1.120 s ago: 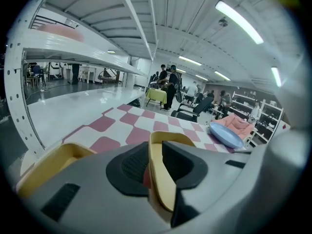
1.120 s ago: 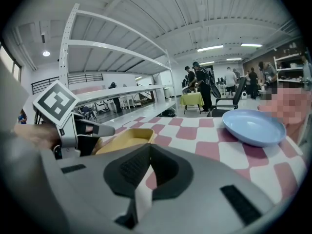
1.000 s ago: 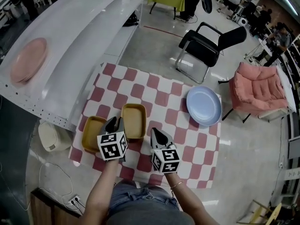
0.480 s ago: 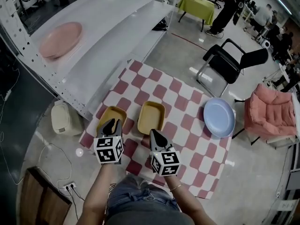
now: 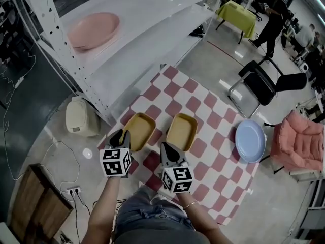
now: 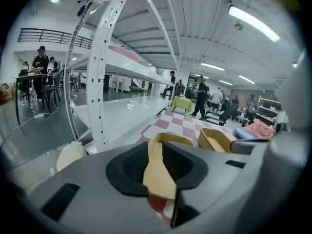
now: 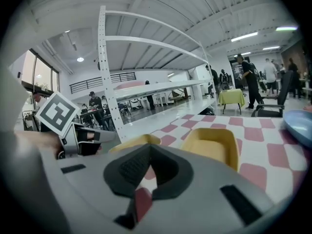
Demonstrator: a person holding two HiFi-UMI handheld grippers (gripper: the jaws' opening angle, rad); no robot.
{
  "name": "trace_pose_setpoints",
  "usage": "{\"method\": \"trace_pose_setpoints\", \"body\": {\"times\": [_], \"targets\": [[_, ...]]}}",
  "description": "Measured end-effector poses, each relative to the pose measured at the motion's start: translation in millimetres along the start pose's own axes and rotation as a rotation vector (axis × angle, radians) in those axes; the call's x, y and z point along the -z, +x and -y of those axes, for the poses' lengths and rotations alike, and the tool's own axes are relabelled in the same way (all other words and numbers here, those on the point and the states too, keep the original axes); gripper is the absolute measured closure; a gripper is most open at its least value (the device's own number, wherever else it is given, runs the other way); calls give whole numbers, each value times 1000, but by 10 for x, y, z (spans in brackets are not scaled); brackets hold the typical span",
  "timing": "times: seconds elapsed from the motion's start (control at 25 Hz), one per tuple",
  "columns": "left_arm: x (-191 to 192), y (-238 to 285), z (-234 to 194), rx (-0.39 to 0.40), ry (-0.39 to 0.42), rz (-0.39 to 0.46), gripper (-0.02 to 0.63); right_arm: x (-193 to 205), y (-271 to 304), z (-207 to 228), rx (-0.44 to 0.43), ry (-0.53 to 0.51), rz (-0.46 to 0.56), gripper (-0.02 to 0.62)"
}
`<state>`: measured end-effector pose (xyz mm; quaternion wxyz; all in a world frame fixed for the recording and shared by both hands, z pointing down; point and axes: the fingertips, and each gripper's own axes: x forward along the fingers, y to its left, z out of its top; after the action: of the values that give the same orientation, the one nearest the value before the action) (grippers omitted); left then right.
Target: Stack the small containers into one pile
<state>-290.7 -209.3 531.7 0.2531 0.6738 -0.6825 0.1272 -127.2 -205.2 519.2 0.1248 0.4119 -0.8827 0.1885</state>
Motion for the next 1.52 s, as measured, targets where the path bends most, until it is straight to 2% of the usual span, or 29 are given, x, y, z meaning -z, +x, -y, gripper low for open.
{"method": "trace_pose_setpoints", "body": {"times": [0.28,1.08,1.32,1.52], "targets": [[51,113,-263,6,4,-41,489,57,272,-201,-24,-5,-32,584],[258,654,-214,206,47,-201,496,194,541,-245,26,8,-83,584],[328,679,-209,193,45,-229,557,188,496,-224,40,5,-81,584],[323,607,-207,181,-3,-217,566,148,430,-233,38,-3,-68,584]]}}
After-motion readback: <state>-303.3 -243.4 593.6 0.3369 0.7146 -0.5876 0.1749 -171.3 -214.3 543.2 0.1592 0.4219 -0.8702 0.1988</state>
